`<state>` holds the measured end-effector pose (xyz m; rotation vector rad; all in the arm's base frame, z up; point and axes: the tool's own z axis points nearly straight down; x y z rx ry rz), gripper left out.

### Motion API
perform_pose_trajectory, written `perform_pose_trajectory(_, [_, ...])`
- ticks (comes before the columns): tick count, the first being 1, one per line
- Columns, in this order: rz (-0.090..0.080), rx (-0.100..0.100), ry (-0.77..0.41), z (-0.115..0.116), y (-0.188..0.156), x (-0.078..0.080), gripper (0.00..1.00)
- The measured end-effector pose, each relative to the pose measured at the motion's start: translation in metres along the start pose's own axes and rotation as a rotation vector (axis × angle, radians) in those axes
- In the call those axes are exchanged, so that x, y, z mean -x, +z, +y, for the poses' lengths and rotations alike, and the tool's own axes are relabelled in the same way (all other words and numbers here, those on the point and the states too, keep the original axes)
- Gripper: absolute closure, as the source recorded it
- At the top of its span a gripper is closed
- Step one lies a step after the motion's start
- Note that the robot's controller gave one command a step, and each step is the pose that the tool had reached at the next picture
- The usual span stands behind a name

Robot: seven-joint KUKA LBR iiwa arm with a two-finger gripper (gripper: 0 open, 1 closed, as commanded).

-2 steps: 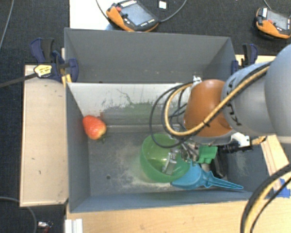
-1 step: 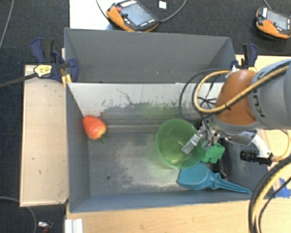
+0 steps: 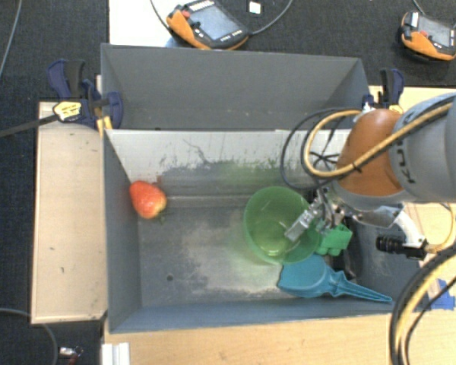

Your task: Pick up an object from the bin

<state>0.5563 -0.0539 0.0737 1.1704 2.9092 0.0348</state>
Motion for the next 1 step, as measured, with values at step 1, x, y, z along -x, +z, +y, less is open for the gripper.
perform_pose_trajectory(1, [0.004,-0.005,-0.006,-0.0002,-0.0377,-0.0024,1.0])
